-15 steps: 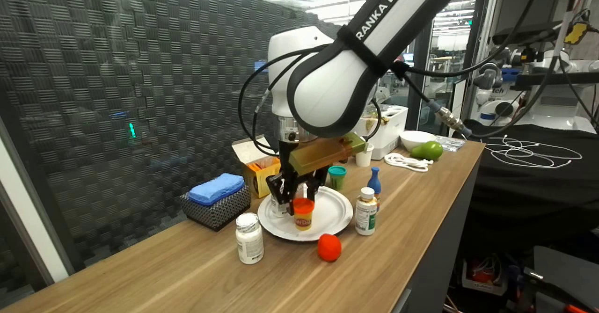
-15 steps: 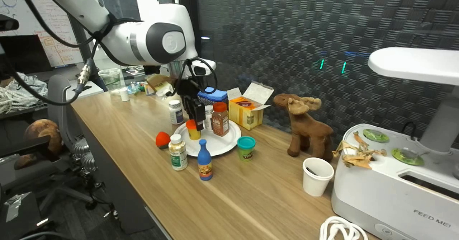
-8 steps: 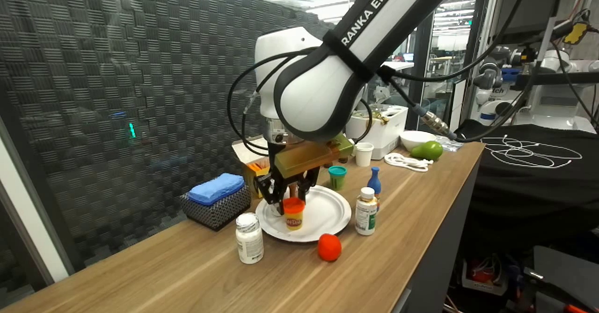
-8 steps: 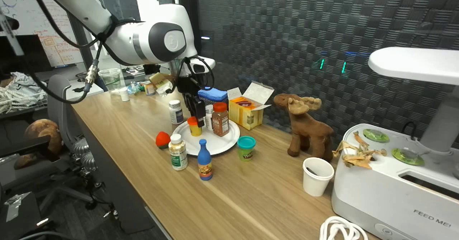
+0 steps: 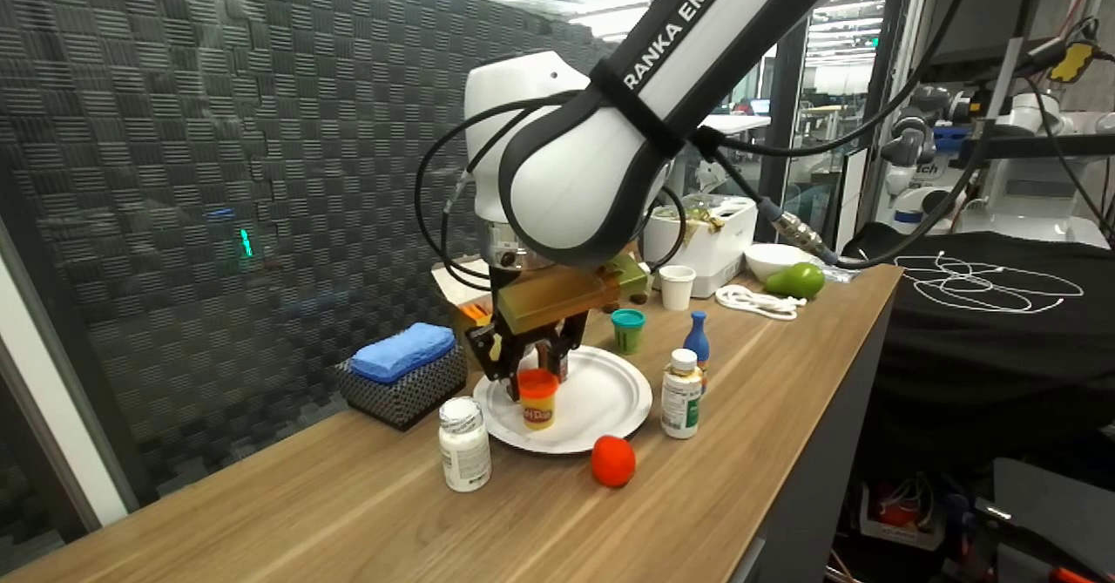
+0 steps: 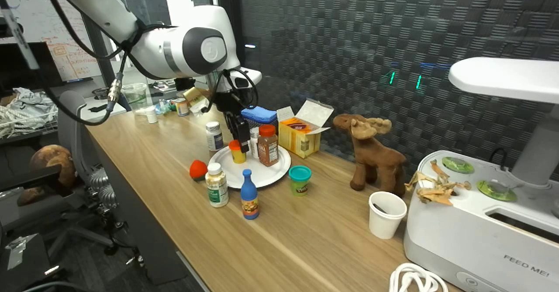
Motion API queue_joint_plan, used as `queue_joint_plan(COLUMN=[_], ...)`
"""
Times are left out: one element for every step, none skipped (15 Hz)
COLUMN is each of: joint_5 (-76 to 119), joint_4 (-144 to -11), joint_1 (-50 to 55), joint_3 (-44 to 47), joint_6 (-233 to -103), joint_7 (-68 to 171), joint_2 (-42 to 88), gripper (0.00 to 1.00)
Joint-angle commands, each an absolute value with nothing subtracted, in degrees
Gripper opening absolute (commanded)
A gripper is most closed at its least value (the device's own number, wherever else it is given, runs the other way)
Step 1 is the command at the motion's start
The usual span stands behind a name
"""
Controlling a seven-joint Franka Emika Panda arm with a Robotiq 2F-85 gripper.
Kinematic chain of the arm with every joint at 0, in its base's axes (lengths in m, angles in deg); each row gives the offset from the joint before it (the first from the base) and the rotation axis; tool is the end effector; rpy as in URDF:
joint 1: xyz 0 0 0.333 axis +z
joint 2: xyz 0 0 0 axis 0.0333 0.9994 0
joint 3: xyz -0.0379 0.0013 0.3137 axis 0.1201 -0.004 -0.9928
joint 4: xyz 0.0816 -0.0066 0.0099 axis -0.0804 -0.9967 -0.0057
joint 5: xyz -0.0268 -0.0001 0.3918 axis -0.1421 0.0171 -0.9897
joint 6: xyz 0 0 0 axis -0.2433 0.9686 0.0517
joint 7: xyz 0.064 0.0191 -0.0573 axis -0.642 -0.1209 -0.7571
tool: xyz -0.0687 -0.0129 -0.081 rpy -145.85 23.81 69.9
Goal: Place the bottles and orange plush toy on the white plate
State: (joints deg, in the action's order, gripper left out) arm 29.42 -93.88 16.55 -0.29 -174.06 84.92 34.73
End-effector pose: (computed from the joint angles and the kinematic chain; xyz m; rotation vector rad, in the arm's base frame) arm 0.6242 0.1368 0.2504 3.0051 -0.4528 0.1905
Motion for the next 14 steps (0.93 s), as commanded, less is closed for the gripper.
queue_joint_plan(joint_5=[28.9,29.2,29.3,29.5,29.8,30.1,30.4,30.3,29.8,29.4,28.8,28.1,27.1,25.8], joint_4=[-92.1,-92.1,-92.3,-92.4,-92.5,-92.5,-92.7,-92.9,-93.1,-93.3,-93.4,-93.4,-93.5,-93.5], joint_1=[17.3,17.4,17.6,17.8,18.1,18.4,18.7,18.9,18.9,18.8,18.6,18.4,18.2,18.0], joint_3=[-0.2,-0.1,-0.1,0.0,0.2,0.3,0.3,0.0,-0.5,-1.0,-1.7,-2.5,-3.4,-4.5], joint_6=[-173.2,-172.9,-172.4,-172.1,-171.1,-170.8,-170.1,-169.1,-168.4,-167.8,-167.5,-167.1,-166.8,-166.4], joint_7=[85.4,85.4,85.6,85.6,85.9,86.2,86.5,86.7,86.7,86.6,86.4,86.3,86.1,85.4], joint_2=[35.4,35.1,34.5,33.9,33.0,32.3,31.2,29.8,28.6,27.5,26.7,25.9,25.0,24.5], gripper=[0.79,0.86,0.93,0.99,1.0,1.0,1.0,1.0,1.0,1.0,1.0,1.0,1.0,1.0])
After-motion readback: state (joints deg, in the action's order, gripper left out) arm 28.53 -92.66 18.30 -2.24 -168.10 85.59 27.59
